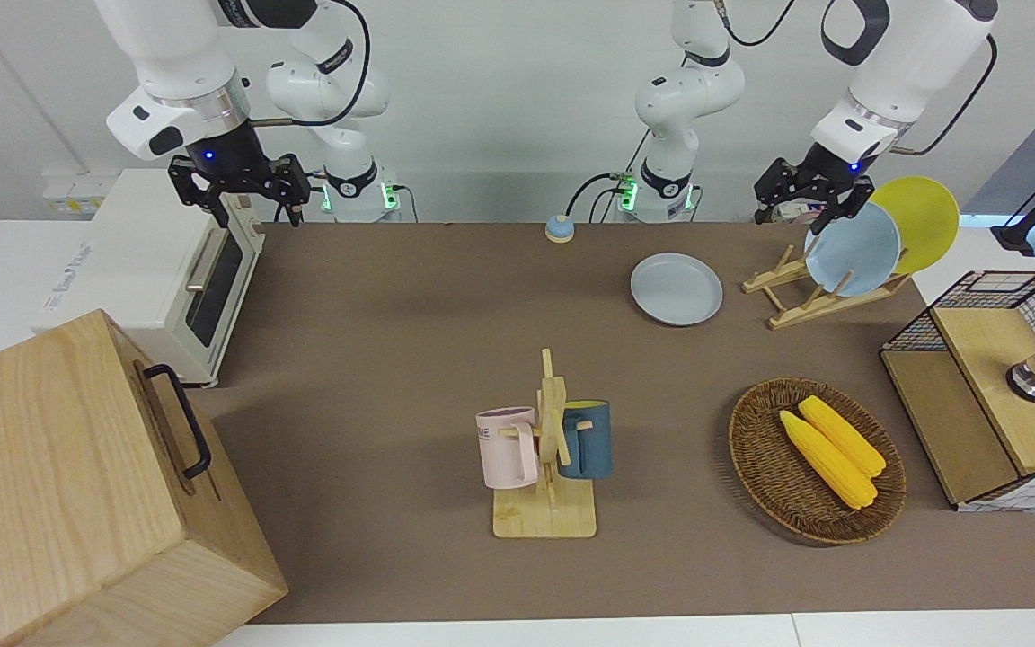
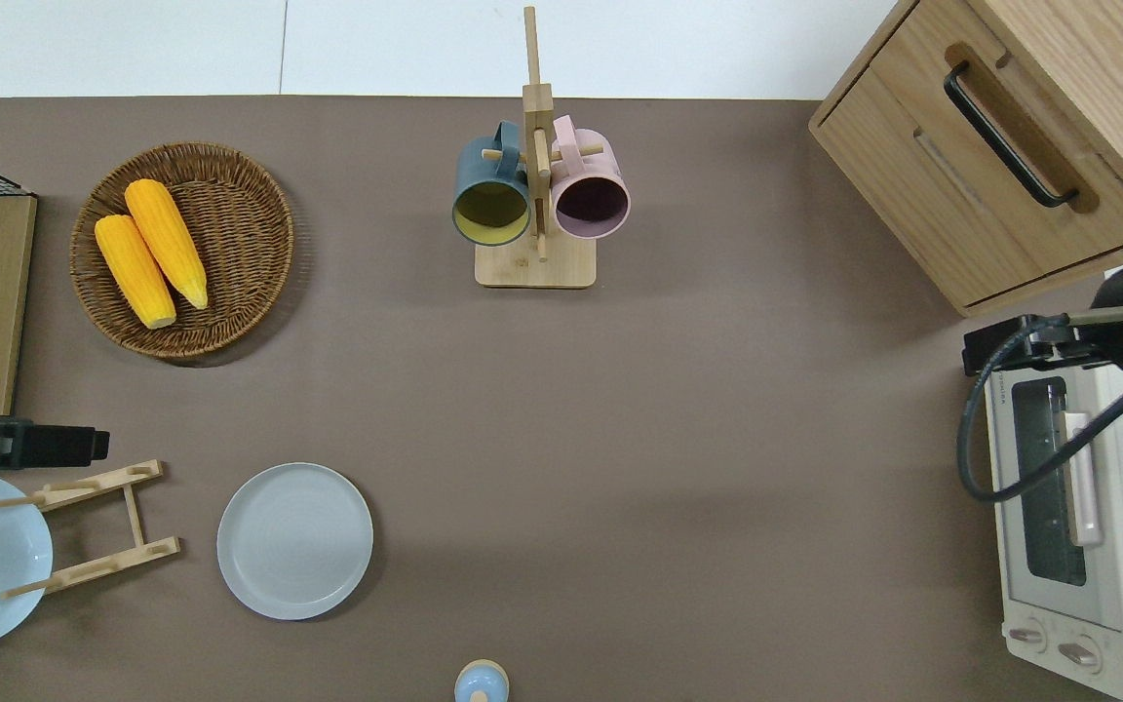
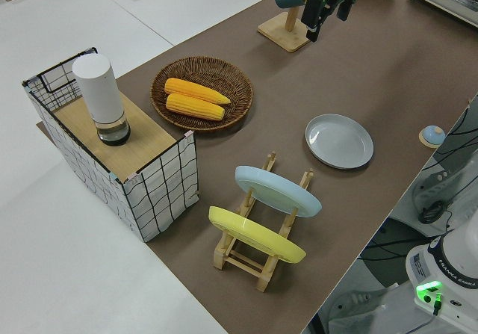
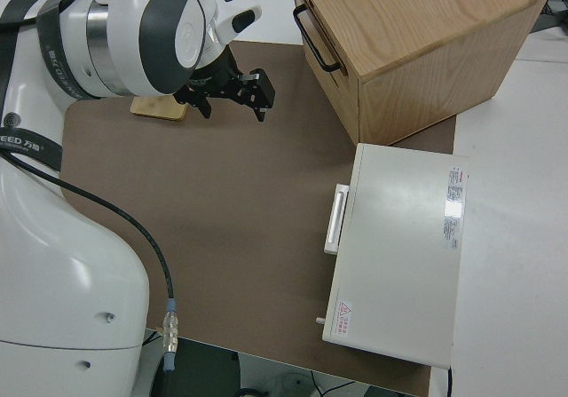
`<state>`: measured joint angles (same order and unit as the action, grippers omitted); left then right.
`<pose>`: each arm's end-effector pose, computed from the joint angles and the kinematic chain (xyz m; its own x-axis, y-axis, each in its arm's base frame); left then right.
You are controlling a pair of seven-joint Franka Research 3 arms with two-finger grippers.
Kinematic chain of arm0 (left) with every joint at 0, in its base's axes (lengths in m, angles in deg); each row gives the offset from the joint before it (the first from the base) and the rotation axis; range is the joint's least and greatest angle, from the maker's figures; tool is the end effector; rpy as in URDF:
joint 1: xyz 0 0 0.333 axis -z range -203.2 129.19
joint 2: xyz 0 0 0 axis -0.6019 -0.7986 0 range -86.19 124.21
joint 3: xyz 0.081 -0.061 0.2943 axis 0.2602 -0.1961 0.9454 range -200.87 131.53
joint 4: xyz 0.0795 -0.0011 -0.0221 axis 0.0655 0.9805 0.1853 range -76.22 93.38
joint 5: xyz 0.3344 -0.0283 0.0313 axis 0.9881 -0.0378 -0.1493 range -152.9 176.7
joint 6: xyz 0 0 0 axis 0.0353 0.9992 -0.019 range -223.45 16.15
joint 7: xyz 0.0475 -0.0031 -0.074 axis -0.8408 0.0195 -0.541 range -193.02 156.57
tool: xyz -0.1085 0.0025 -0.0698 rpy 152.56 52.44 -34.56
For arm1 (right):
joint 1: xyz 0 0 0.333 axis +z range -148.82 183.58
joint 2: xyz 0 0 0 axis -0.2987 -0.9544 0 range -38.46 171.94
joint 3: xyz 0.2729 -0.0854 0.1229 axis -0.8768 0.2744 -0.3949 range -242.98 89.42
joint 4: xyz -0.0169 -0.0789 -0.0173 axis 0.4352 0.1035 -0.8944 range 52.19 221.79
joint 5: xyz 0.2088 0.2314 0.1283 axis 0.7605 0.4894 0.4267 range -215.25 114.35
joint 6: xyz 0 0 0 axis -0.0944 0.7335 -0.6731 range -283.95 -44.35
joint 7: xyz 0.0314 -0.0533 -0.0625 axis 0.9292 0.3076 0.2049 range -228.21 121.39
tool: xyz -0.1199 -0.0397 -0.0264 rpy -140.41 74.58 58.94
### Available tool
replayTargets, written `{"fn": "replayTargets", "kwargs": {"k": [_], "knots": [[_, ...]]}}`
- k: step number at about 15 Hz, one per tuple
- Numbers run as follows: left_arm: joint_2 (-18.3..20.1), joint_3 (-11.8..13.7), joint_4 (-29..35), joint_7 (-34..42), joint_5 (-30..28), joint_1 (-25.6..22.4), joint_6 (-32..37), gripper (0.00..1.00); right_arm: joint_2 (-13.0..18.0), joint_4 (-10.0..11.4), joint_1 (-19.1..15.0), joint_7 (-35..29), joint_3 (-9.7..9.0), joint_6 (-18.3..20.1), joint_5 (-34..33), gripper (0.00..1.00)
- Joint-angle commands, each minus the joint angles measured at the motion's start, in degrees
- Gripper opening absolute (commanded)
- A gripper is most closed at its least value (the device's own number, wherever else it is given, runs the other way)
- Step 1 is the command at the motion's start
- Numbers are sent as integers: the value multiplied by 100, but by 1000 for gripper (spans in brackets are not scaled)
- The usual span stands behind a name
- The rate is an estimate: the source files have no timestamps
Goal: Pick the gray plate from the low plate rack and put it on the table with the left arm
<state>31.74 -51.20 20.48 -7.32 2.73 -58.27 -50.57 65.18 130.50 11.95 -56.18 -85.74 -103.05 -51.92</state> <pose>0.4344 0.0017 0.6023 0.9950 -0.0954 0.0309 -0.0979 -0.9909 0.0929 0.4933 0.0258 0.6110 0.9989 0.0108 -0.0452 0.0119 -0.9996 0.0237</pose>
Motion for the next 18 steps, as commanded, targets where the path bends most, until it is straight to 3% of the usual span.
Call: {"fn": "replayTargets", "kwargs": {"k": [1,8,9,12,18], "knots": [[-104,10,-365,-194,162,43,377,998,-2,-37,42,-22,34,5,15,983],[-156,79,-356,-229,451,218,359,998,-2,-37,42,-22,34,14,15,983],[-165,254,-356,-247,452,437,359,998,-2,-37,42,-22,34,5,15,983],[-200,1325,-330,-413,574,1639,342,998,-2,-37,42,-22,34,5,15,983],[-271,1407,-321,-423,592,1854,333,998,-2,-37,42,-22,34,5,15,983]]}}
